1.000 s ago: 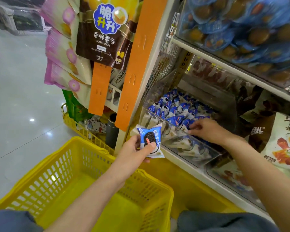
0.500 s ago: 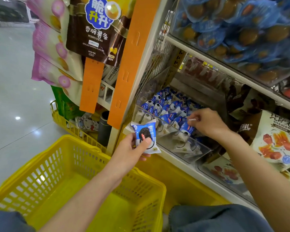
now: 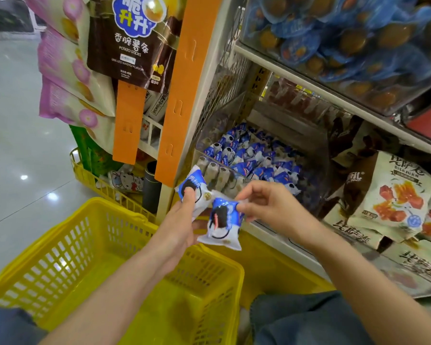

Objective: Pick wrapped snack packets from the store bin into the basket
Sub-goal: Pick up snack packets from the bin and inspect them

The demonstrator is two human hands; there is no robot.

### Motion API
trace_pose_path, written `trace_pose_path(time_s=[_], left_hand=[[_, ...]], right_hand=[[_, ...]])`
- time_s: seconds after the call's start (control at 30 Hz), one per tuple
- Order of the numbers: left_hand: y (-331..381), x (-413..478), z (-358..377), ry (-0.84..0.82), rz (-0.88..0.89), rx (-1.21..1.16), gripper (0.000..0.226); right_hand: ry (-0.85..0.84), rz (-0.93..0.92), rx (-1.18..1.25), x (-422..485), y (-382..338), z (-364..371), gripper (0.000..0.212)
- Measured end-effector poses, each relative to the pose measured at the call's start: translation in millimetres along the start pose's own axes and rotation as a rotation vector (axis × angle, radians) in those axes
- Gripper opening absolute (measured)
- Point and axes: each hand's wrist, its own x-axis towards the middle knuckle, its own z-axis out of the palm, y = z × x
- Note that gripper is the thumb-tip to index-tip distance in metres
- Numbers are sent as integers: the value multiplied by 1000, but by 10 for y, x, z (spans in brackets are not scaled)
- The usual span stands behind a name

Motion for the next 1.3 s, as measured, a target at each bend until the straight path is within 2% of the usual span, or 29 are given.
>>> trace_pose_path(time_s=[0.13, 0.23, 0.33, 0.43, 0.53, 0.63, 0.73, 0.8, 0.9, 1.03, 1.13, 1.3], left_hand=[[-39, -29, 20, 0, -24, 117, 48], [-50, -41, 26, 1, 71, 179, 27], [-84, -41, 66, -89, 168, 248, 13], [-126, -51, 105, -160, 184, 274, 14], [-122, -35, 82, -166, 155, 291, 24], [-101, -12, 44, -118, 143, 325, 32], [-84, 17, 18, -49, 156, 308, 22], [-74, 33, 10, -10, 170, 306, 17], [-63, 47, 8, 34, 178, 286, 14], [-53, 52, 5, 43, 186, 277, 14], [-48, 49, 7, 50, 196, 271, 13], [-47, 46, 22, 52, 202, 275, 12]], right_hand=[[14, 53, 125, -2, 101, 188, 5], [93, 81, 132, 14, 128, 202, 18], [105, 79, 45, 61, 124, 161, 22], [43, 73, 4, 95, 129, 174, 8], [88, 39, 42, 107, 112, 134, 7], [289, 17, 60, 148, 35, -72, 5], [578, -47, 33, 292, -16, -419, 6], [647, 19, -133, 436, 25, -590, 21], [502, 207, -395, 609, 156, -657, 37], [283, 310, -422, 685, 282, -642, 28], [124, 361, -510, 746, 349, -622, 31], [220, 289, -562, 891, 404, -504, 34]])
